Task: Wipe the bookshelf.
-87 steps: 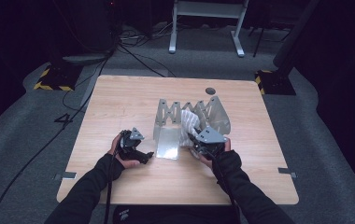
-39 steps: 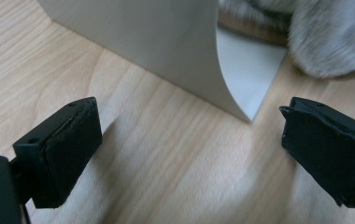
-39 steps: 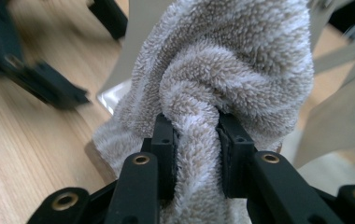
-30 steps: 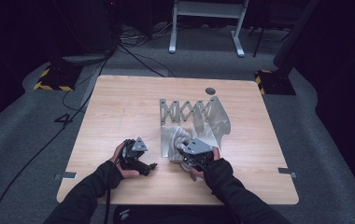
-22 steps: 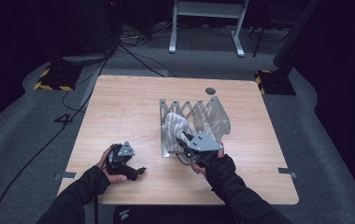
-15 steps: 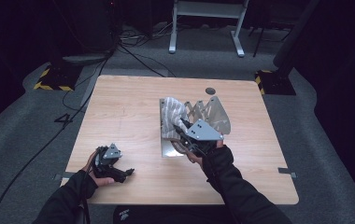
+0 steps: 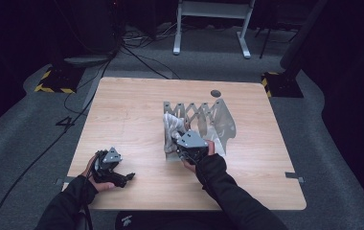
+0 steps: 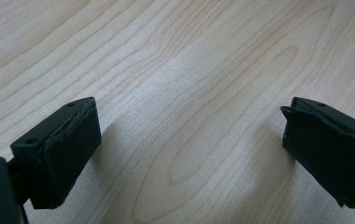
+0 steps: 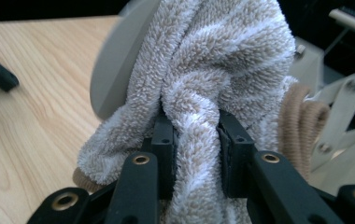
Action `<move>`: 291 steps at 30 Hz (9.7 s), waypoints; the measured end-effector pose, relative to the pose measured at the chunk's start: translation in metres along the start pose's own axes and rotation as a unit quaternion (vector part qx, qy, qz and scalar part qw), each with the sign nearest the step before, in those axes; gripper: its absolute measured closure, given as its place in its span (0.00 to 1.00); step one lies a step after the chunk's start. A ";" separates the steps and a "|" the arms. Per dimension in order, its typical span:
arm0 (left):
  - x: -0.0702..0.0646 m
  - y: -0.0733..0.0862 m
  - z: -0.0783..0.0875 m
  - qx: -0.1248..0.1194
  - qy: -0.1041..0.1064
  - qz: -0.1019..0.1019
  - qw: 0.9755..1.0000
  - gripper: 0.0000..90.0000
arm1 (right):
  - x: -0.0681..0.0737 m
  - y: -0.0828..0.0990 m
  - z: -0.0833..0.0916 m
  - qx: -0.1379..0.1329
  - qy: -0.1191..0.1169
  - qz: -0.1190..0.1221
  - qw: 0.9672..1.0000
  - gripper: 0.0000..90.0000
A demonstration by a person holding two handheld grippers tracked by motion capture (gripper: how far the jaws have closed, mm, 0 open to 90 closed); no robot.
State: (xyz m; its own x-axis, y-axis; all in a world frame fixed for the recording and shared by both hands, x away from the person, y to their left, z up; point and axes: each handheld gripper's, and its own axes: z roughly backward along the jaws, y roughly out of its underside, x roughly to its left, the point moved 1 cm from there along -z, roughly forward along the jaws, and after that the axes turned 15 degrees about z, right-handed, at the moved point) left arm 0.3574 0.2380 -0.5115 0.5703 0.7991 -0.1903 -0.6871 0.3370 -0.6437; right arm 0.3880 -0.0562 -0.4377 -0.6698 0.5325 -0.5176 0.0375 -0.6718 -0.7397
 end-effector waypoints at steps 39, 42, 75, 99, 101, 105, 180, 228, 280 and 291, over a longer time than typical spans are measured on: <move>0.000 -0.001 -0.001 0.001 0.001 -0.002 1.000 0.05 | -0.012 0.010 -0.046 0.058 0.064 -0.007 0.996 0.81; 0.000 -0.001 -0.001 0.001 0.001 -0.002 1.000 0.05 | -0.004 0.021 -0.053 0.073 0.052 -0.013 0.996 0.81; 0.001 -0.001 -0.001 0.001 0.001 -0.003 1.000 0.05 | -0.046 -0.044 -0.010 -0.017 0.119 -0.004 0.993 0.81; 0.001 -0.001 -0.001 0.001 0.002 -0.001 1.000 0.05 | 0.003 0.026 -0.058 0.105 -0.031 0.015 0.994 0.81; 0.001 -0.001 -0.001 0.001 0.002 -0.002 1.000 0.05 | 0.003 0.024 -0.050 0.102 -0.054 0.011 0.993 0.81; 0.001 -0.002 -0.001 0.000 0.002 -0.002 1.000 0.05 | 0.008 0.020 -0.032 0.092 -0.090 0.011 0.992 0.81; 0.001 -0.003 -0.002 0.001 0.000 -0.003 1.000 0.05 | -0.012 0.043 -0.032 0.086 -0.010 0.020 0.996 0.81; 0.000 -0.003 -0.003 0.002 0.001 -0.001 1.000 0.04 | -0.027 0.004 0.066 -0.071 0.000 -0.013 0.997 0.81; -0.013 -0.009 -0.001 0.008 -0.008 -0.010 1.000 0.20 | 0.021 0.044 0.042 0.006 -0.195 0.048 0.980 0.47; -0.061 -0.024 0.025 -0.060 0.038 -0.048 0.996 0.22 | -0.044 0.092 0.109 -0.017 -0.166 -0.026 0.986 0.35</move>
State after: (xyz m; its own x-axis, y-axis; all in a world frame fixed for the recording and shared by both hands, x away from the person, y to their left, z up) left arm 0.3282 0.1934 -0.4662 0.6664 0.7245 -0.1761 -0.5714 0.3444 -0.7449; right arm 0.3398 -0.1980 -0.4362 -0.8768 0.3644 -0.3139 0.0179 -0.6275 -0.7784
